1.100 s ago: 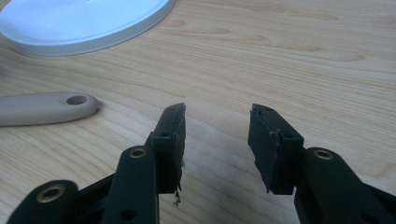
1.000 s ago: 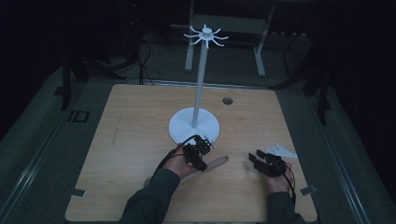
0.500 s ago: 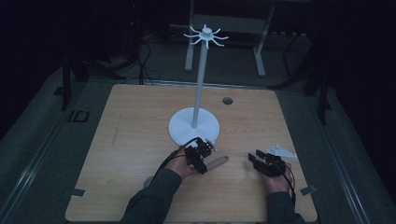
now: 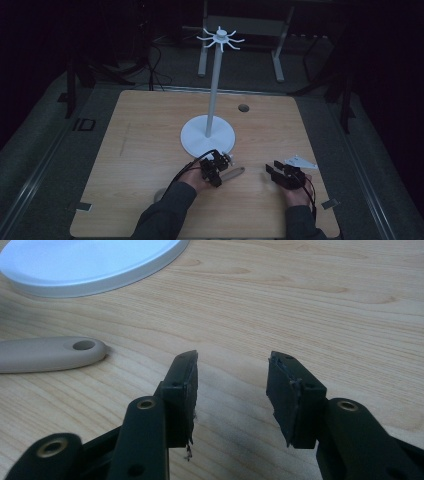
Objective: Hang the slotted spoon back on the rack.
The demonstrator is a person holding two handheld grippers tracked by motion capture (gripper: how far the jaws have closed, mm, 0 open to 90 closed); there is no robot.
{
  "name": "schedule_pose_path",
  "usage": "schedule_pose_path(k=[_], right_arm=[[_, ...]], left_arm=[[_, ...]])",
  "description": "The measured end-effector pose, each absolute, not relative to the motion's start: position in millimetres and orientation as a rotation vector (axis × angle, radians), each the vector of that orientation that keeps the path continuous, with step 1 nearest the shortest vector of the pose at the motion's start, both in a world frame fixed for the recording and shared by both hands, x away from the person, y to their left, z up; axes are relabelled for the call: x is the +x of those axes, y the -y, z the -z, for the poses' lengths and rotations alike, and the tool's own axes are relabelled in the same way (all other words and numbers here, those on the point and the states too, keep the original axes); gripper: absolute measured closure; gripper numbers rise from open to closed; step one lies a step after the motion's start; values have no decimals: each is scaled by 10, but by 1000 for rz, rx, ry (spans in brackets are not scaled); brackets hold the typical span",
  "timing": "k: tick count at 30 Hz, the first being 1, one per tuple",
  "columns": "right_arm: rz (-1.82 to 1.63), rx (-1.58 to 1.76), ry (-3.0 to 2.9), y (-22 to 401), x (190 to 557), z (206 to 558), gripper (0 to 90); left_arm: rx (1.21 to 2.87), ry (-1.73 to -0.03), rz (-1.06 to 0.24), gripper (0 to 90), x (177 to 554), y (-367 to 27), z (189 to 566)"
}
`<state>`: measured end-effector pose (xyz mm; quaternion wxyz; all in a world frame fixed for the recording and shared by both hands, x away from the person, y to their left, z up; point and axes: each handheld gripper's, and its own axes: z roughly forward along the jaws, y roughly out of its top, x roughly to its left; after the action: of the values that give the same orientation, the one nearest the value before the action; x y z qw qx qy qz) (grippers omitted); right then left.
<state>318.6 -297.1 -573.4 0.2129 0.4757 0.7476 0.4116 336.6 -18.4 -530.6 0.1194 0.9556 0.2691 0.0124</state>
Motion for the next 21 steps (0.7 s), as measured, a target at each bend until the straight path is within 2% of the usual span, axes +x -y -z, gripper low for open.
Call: schedule_pose_path(k=[21], right_arm=[[-1139, 1320, -2077, 2973, 3191, 5741, 553]], left_arm=[[2814, -797, -59, 745, 3360, 216, 5336]])
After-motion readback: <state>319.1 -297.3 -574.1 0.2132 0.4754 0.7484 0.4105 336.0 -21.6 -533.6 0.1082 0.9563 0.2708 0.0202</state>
